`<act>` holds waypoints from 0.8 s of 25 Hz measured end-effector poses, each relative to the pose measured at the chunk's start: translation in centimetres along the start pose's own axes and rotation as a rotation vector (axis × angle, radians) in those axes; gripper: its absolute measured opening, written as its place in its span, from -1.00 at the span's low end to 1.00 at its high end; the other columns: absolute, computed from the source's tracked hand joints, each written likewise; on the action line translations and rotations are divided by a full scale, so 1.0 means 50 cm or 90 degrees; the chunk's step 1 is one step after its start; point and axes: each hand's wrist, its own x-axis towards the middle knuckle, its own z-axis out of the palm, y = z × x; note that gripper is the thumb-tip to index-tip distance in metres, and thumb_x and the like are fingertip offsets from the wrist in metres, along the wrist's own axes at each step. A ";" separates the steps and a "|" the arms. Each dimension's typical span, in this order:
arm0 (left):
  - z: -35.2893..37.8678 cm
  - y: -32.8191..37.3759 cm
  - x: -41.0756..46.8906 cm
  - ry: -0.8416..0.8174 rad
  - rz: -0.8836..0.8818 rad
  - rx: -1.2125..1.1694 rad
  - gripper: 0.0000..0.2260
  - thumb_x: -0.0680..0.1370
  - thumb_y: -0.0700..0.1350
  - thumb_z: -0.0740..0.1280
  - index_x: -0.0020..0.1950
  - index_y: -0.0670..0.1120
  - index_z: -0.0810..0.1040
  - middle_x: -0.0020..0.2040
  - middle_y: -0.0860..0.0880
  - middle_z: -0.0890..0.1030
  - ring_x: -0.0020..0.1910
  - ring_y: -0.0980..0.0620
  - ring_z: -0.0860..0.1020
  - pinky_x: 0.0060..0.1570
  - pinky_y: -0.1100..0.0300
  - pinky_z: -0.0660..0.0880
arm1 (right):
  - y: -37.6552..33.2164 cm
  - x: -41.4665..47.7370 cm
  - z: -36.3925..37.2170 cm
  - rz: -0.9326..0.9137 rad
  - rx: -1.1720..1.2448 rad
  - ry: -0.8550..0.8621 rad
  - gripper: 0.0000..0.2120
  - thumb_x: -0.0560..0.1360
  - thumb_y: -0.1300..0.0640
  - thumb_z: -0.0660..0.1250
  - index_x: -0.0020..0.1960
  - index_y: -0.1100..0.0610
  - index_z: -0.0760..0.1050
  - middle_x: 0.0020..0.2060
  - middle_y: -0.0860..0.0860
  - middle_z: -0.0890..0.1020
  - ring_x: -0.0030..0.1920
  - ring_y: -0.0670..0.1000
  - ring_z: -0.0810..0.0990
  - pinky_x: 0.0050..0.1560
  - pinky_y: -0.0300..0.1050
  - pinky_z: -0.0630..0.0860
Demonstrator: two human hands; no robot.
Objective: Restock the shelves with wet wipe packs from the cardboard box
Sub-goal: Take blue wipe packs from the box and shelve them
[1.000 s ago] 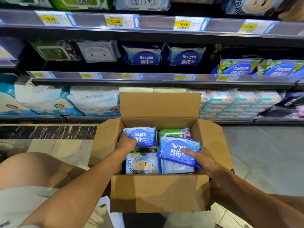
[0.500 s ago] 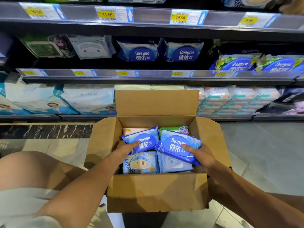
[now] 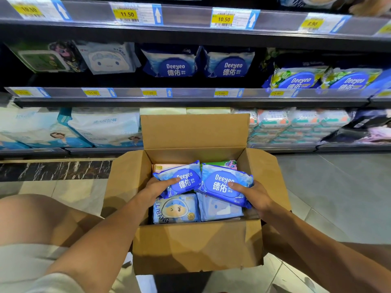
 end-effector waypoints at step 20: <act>-0.057 0.168 -0.199 0.046 0.263 0.057 -0.64 0.36 -0.09 0.67 0.06 -0.10 0.63 -0.23 0.09 0.75 -0.22 0.12 0.74 -0.33 0.26 0.60 | -0.139 -0.073 -0.037 -0.139 0.064 0.003 -0.58 0.40 0.03 0.60 0.21 0.11 0.63 0.01 0.06 0.76 0.01 0.10 0.75 0.10 0.08 0.66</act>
